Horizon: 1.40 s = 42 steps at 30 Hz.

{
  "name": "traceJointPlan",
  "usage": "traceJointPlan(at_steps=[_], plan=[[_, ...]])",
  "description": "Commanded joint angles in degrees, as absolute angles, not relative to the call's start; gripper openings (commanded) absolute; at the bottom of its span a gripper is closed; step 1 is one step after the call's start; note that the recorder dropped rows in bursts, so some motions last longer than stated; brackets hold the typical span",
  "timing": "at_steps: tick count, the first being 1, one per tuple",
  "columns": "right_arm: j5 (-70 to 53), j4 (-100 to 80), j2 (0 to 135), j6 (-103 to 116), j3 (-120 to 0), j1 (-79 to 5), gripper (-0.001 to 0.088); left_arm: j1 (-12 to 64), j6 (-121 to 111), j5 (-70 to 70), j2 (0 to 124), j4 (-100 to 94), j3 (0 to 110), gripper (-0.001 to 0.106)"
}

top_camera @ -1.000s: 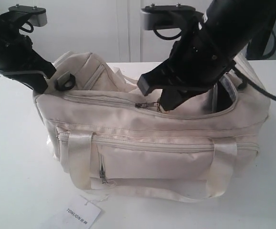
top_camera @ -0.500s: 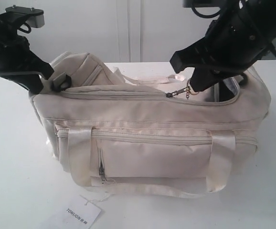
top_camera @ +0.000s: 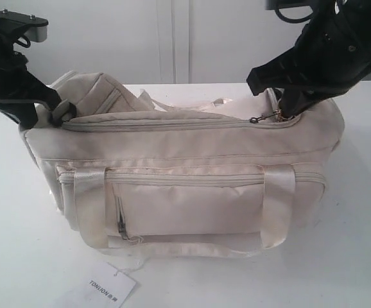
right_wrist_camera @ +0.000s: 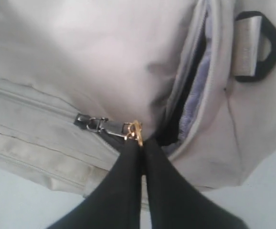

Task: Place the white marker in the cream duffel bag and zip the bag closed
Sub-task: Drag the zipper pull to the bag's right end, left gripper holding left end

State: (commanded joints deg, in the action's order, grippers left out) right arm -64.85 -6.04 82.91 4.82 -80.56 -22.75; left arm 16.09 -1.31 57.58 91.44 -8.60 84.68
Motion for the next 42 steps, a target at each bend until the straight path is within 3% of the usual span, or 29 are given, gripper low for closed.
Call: traceJointPlan(at_steps=[10,26,29,36,42], plan=[[-64.8,-17.2,82.9,11.0,-80.6,-22.7,0.0,16.1,-1.3,58.1,91.4,-9.5,84.7,0.0],[-63.8,-10.9,82.9,7.1,-79.5,-22.7,0.0,16.1,-1.3,56.5,91.4,-7.8,84.7,0.0],[-62.6,-8.3,82.9,6.2,-78.1,-22.7,0.0,16.1,-1.3,56.1,91.4,-7.8,84.7,0.006],[-60.8,-8.3,82.9,6.2,-76.6,-22.7,0.0,16.1,-1.3,55.5,91.3,-7.8,84.7,0.041],[-58.8,-6.0,82.9,6.2,-76.6,-22.7,0.0,16.1,-1.3,55.2,89.4,-7.0,84.7,0.045]])
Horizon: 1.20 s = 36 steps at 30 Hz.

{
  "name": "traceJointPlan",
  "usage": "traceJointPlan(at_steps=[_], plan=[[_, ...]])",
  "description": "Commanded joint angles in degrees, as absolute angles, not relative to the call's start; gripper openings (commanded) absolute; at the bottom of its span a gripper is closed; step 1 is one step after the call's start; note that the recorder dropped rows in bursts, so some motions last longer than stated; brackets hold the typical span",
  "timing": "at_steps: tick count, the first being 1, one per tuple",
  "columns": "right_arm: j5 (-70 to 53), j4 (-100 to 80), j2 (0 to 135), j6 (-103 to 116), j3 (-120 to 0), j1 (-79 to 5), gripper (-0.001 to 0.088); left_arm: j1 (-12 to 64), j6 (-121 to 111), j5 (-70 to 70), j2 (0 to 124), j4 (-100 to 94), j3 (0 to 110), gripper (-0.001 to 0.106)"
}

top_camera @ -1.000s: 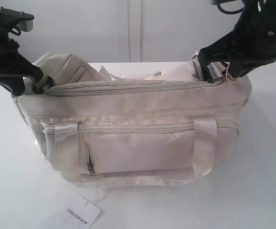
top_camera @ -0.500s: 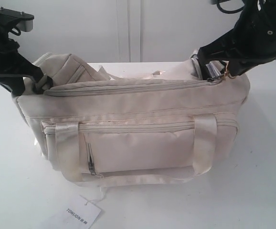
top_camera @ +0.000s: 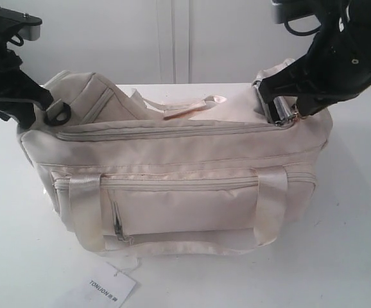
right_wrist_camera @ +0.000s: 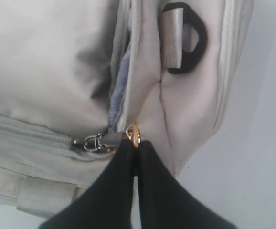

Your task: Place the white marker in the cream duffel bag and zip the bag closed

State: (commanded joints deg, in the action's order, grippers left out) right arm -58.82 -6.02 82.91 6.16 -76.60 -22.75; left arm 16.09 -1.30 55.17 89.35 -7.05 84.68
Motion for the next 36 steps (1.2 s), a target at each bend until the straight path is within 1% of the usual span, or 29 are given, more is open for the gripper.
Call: traceJointPlan(at_steps=[7,11,14,17,18,20,24,25,30,33,36], plan=[[-57.2,-4.7,82.9,5.7,-76.6,-22.7,0.0,16.1,0.8,55.1,84.9,-3.2,84.7,0.045],[-56.4,-4.7,82.9,5.7,-76.6,-22.7,0.0,16.1,10.1,55.1,82.9,8.2,84.7,0.045],[-56.4,-4.7,82.9,5.7,-76.6,-22.7,0.0,16.1,18.2,56.3,82.6,19.0,84.7,0.042],[-56.4,-4.7,82.9,5.7,-76.6,-22.7,0.0,16.1,26.1,58.5,82.6,27.6,84.7,0.038],[-56.4,-4.7,82.9,5.7,-76.6,-22.7,0.0,16.1,27.7,58.9,82.6,29.6,84.7,0.035],[-56.4,-4.7,82.9,5.7,-76.6,-22.7,0.0,16.1,29.4,59.3,82.6,31.6,84.7,0.026],[-56.2,-4.7,82.9,5.7,-76.6,-22.7,0.0,16.1,29.5,59.7,82.8,32.2,84.7,0.002],[-56.2,-4.7,82.9,5.7,-76.6,-22.7,0.0,16.1,30.1,59.7,82.8,32.2,84.7,0.0],[-56.2,-4.7,82.9,5.8,-76.6,-22.7,0.0,16.2,33.6,59.4,82.8,34.2,84.7,0.0],[-56.2,-4.7,82.9,5.8,-76.6,-22.7,0.0,17.8,34.7,57.4,82.6,33.4,84.7,0.0],[-56.2,-4.7,82.9,5.8,-76.6,-22.7,0.0,21.1,34.9,54.9,82.6,30.9,84.7,0.0]])
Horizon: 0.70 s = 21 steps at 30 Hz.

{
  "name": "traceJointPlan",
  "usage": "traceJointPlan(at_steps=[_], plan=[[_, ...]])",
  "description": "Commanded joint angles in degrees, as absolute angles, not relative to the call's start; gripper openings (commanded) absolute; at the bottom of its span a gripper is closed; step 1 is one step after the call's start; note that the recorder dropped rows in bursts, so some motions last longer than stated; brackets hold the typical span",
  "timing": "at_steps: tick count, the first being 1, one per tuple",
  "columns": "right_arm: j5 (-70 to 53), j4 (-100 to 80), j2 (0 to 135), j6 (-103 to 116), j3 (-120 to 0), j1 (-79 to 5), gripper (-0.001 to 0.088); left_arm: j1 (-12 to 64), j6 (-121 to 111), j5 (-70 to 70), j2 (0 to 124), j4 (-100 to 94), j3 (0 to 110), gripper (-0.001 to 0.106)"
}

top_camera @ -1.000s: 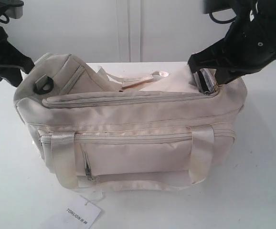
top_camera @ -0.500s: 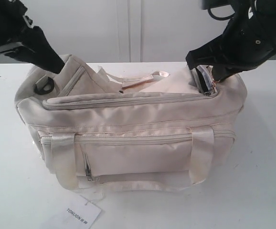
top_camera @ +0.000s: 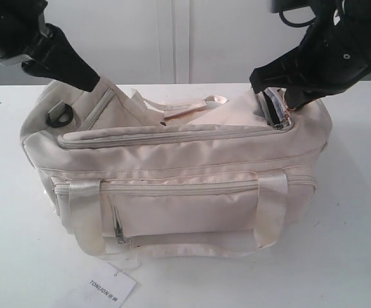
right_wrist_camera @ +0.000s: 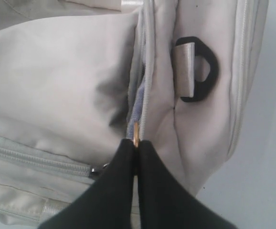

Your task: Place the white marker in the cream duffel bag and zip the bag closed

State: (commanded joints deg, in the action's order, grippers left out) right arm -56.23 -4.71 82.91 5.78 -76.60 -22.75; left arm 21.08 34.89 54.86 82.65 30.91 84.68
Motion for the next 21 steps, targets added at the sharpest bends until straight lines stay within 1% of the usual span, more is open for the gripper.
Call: traceJointPlan(at_steps=[7,9,13,17,21], plan=[[-56.7,-4.7,82.9,5.8,-76.6,-22.7,0.0,30.7,34.5,49.2,82.4,21.7,84.4,0.0],[-56.7,-4.7,82.9,5.8,-76.6,-22.7,0.0,32.7,34.5,44.7,80.9,20.7,82.4,0.0],[-56.8,-4.7,82.9,5.8,-76.6,-22.7,0.0,36.6,34.7,33.4,75.9,19.3,74.0,0.0],[-56.8,-4.7,82.9,5.8,-76.6,-22.7,0.0,40.8,34.8,24.9,72.1,15.0,65.3,0.0],[-56.8,-4.7,82.9,5.8,-76.6,-22.7,0.0,45.4,34.8,17.7,70.2,10.1,59.4,0.0]])
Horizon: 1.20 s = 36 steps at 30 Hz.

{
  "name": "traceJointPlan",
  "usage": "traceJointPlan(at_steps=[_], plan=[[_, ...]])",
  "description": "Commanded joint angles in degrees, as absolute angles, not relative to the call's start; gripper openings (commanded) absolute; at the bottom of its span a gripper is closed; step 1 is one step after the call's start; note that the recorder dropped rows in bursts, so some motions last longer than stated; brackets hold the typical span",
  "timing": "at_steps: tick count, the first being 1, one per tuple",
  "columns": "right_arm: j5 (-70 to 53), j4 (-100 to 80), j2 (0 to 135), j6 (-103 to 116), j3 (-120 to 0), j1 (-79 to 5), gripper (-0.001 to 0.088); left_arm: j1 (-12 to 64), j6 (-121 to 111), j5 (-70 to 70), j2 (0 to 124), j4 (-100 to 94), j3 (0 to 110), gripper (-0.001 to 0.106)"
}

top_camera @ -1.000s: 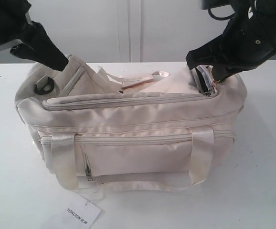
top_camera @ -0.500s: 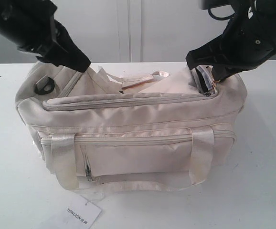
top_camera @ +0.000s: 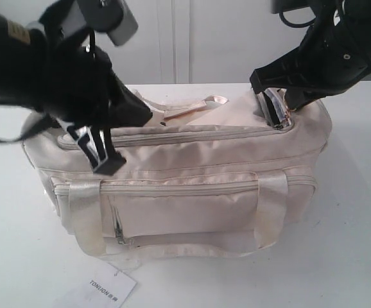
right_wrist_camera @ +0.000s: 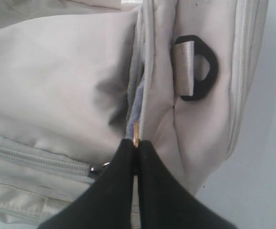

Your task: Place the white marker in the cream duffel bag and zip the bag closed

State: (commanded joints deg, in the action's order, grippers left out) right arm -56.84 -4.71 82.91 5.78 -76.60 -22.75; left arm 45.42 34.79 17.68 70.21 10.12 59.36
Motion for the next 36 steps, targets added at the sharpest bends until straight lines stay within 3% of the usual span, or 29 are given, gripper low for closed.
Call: traceJointPlan(at_steps=[7,18,29,36], plan=[[-56.8,-4.7,82.9,5.8,-76.6,-22.7,0.0,51.6,34.7,11.8,70.4,5.4,55.9,0.0],[-56.8,-4.7,82.9,5.8,-76.6,-22.7,0.0,52.1,32.8,14.6,70.6,2.4,56.1,0.0],[-56.7,-4.7,82.9,5.8,-76.6,-22.7,0.0,52.2,1.6,28.4,70.6,-24.0,63.2,0.0],[-56.9,-4.7,82.9,5.8,-76.6,-22.7,0.0,61.4,-5.4,32.7,70.7,-37.9,64.7,0.0]])
